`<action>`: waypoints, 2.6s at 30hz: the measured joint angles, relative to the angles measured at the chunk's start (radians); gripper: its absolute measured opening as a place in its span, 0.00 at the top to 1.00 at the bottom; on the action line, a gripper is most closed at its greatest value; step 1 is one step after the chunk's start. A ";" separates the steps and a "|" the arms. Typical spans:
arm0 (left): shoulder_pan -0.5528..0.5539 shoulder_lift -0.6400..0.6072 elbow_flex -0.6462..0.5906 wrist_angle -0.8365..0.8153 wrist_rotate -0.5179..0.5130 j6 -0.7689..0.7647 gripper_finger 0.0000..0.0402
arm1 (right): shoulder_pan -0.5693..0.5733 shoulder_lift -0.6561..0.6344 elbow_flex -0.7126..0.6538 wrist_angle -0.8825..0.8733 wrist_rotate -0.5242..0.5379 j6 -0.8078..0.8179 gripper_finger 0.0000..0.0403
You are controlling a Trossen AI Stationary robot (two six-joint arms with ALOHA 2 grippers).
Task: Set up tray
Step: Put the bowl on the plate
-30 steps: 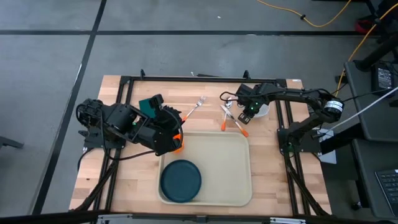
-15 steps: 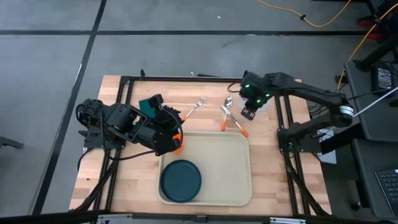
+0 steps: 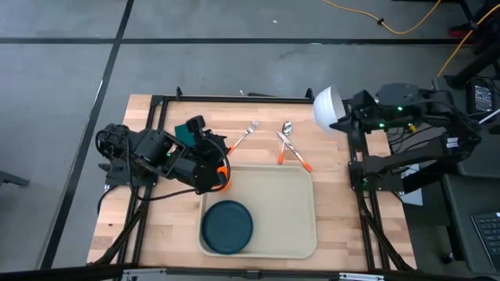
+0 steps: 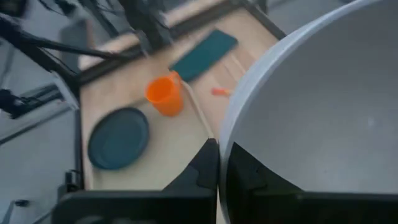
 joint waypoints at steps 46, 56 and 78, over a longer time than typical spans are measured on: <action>0.103 -0.223 0.001 0.140 0.065 0.159 0.64 | 0.539 0.551 0.000 0.733 -0.072 -0.102 0.97; 0.068 -0.167 0.001 0.163 0.593 0.471 0.63 | 0.502 0.555 0.000 0.584 -0.124 -0.094 0.97; 0.152 0.052 0.001 0.264 0.815 0.667 0.41 | 0.452 0.555 0.002 0.425 -0.175 -0.208 0.97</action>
